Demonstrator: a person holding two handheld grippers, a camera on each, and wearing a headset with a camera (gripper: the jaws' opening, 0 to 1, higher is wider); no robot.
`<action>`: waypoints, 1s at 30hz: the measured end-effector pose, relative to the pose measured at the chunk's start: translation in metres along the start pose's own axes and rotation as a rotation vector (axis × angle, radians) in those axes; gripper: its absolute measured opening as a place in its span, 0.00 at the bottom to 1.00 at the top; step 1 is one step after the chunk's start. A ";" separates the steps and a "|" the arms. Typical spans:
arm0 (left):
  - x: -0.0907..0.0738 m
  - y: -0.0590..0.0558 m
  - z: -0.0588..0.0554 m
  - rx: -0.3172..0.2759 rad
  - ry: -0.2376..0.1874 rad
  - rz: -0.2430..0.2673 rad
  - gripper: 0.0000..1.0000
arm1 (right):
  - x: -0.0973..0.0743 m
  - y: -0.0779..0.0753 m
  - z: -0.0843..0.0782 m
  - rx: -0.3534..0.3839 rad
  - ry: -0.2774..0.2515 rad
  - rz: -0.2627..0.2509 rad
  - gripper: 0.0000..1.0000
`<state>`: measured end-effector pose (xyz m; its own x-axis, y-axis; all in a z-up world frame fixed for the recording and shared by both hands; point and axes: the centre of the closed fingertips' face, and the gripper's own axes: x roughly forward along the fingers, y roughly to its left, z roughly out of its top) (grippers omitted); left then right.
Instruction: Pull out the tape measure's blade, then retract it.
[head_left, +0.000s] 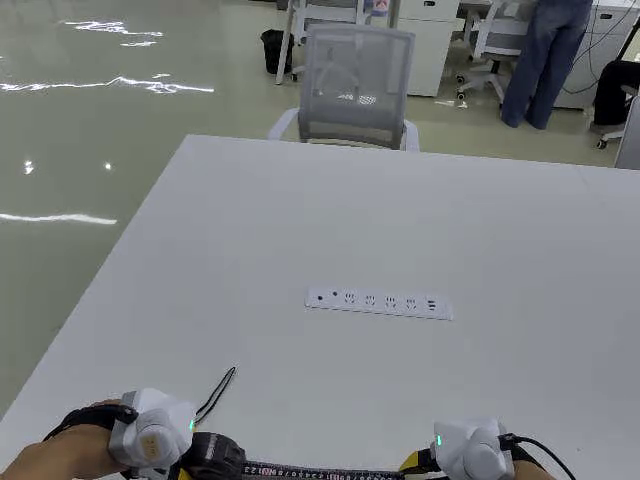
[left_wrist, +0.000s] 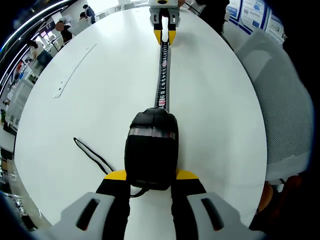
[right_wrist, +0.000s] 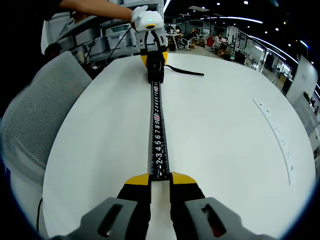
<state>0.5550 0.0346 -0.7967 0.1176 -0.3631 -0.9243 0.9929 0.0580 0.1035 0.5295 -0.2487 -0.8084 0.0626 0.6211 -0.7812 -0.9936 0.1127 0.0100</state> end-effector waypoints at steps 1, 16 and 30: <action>0.000 0.000 0.000 0.000 0.001 0.000 0.27 | 0.001 0.000 -0.001 0.002 0.003 0.001 0.12; 0.002 0.000 -0.001 0.012 0.030 -0.012 0.28 | 0.004 0.000 -0.003 -0.014 0.024 -0.013 0.14; 0.008 0.000 -0.004 0.041 0.061 -0.027 0.30 | 0.004 0.001 -0.004 0.016 0.050 -0.040 0.21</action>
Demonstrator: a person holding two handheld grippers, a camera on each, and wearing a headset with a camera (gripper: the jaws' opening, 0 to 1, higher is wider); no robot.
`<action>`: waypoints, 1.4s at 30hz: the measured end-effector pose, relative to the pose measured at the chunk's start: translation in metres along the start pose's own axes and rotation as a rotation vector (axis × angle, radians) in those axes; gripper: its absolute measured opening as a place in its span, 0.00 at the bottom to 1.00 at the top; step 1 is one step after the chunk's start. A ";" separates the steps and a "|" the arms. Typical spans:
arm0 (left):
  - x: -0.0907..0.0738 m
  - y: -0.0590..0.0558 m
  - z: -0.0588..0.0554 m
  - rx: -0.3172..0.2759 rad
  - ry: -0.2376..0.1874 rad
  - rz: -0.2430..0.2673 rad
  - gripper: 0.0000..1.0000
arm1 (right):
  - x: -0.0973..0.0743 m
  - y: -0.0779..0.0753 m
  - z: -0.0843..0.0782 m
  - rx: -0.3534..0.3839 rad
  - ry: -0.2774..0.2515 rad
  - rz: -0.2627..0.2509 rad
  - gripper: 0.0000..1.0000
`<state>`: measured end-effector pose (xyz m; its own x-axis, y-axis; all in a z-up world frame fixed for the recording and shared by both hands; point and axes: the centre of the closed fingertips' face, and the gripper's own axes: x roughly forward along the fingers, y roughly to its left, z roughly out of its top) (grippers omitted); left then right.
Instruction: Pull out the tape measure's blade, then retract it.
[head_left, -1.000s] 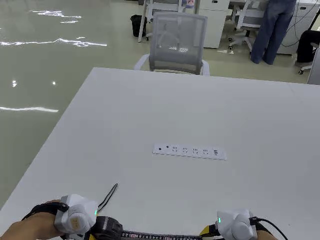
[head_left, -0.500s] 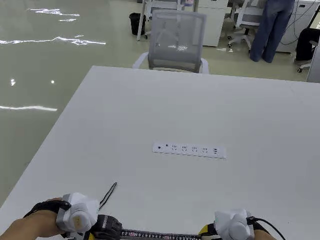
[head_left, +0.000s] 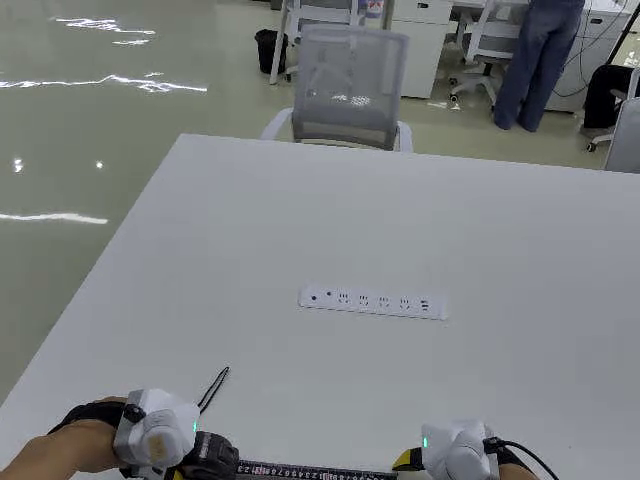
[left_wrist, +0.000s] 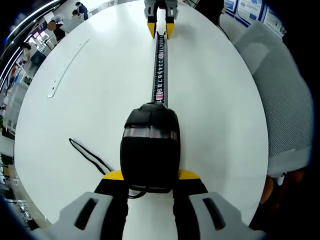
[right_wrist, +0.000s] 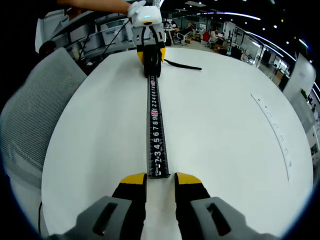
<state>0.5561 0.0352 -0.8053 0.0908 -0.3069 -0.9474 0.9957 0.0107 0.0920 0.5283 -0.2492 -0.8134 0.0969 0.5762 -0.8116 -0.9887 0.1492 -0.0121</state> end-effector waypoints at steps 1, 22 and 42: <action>-0.001 0.001 0.000 -0.007 -0.007 -0.005 0.31 | 0.000 0.002 0.000 0.004 0.002 0.003 0.22; -0.023 -0.009 -0.010 -0.119 -0.025 0.034 0.44 | -0.026 0.014 -0.007 0.161 0.004 -0.081 0.37; -0.041 -0.046 -0.011 -0.395 -0.163 0.155 0.65 | -0.059 0.037 -0.013 0.324 -0.013 -0.251 0.54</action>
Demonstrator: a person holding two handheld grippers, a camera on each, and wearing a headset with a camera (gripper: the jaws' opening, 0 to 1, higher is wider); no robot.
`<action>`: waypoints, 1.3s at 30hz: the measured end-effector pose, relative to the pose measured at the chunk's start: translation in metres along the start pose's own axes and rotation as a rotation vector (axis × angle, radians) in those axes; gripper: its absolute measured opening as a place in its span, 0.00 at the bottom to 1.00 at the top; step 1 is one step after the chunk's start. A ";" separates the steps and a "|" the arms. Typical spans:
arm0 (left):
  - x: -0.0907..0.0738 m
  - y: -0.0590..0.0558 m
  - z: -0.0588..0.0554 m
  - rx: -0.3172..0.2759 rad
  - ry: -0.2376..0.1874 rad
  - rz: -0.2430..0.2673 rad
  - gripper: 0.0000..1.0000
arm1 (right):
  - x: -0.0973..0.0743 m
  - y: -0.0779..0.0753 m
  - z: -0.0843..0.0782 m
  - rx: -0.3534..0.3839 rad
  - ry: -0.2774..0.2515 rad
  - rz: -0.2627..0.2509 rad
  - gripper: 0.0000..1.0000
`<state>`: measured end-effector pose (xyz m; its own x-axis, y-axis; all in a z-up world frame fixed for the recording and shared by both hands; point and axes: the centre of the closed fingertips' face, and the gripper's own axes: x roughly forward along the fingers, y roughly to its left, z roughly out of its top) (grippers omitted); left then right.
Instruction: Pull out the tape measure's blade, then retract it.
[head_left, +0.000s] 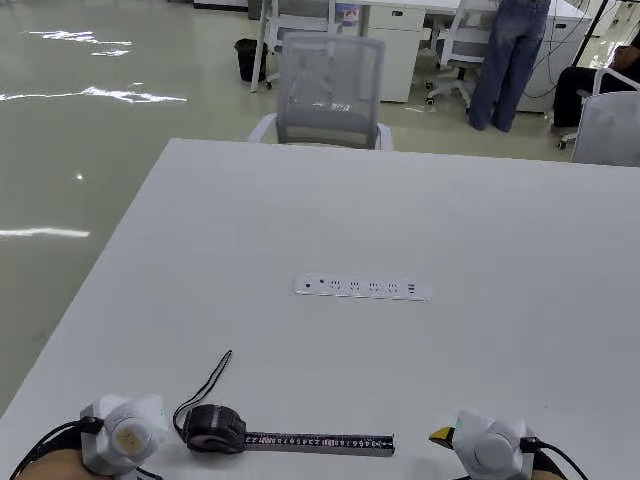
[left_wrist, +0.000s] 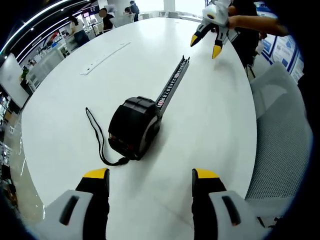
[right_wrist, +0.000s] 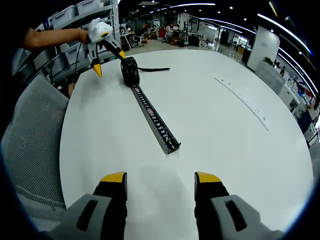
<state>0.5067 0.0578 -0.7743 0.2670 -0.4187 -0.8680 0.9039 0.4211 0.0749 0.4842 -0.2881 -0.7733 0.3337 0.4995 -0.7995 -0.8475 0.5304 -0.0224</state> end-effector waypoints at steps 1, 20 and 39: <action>-0.001 -0.002 0.000 -0.013 -0.007 0.007 0.66 | -0.002 0.002 0.001 0.005 -0.012 -0.005 0.55; -0.035 -0.033 0.018 -0.172 -0.203 0.134 0.82 | -0.029 0.031 -0.001 0.104 -0.082 -0.126 0.75; -0.063 -0.053 0.035 -0.295 -0.338 0.261 0.99 | -0.045 0.056 0.012 0.166 -0.169 -0.214 0.94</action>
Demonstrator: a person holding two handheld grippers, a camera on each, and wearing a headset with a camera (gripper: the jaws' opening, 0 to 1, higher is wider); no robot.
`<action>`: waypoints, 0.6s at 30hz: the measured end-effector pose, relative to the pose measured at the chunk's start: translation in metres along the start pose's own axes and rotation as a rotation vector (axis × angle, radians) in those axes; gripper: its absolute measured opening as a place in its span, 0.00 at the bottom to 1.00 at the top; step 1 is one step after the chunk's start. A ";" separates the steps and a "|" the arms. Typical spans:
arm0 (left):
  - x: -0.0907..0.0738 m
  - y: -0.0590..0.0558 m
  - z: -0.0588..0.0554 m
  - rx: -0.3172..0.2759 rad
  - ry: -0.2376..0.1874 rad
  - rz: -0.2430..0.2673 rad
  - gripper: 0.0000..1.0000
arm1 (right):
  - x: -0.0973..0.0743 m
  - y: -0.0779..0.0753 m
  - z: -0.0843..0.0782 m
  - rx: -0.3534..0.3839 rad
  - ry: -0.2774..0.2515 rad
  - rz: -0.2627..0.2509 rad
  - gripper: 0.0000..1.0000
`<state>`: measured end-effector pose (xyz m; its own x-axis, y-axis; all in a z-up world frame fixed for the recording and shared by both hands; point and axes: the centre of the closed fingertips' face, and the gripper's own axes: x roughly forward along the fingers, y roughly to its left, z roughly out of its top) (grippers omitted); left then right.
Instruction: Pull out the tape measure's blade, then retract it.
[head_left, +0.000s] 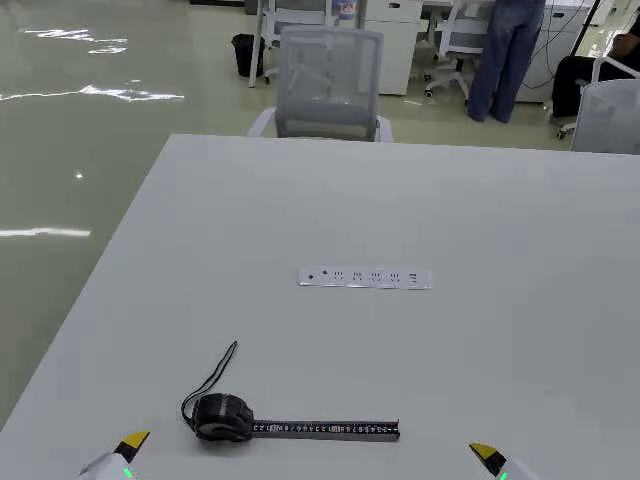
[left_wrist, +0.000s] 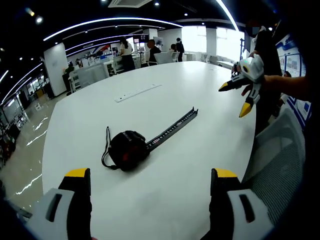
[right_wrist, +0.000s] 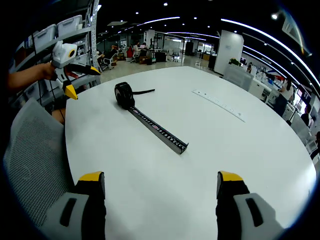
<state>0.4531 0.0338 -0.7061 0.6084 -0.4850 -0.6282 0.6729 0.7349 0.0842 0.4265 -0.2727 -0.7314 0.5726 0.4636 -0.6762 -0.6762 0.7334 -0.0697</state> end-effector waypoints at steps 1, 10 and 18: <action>-0.001 -0.001 0.000 -0.005 -0.004 0.002 0.99 | 0.000 0.001 0.001 0.004 -0.002 -0.003 0.95; -0.008 -0.011 0.005 -0.036 -0.033 0.020 0.99 | -0.003 0.011 0.007 0.039 -0.030 -0.033 0.98; -0.012 -0.018 0.002 -0.059 -0.037 0.034 0.99 | -0.006 0.018 0.009 0.066 -0.049 -0.046 0.98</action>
<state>0.4343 0.0261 -0.6986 0.6462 -0.4755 -0.5969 0.6262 0.7775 0.0586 0.4148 -0.2583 -0.7218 0.6252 0.4516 -0.6365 -0.6176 0.7849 -0.0497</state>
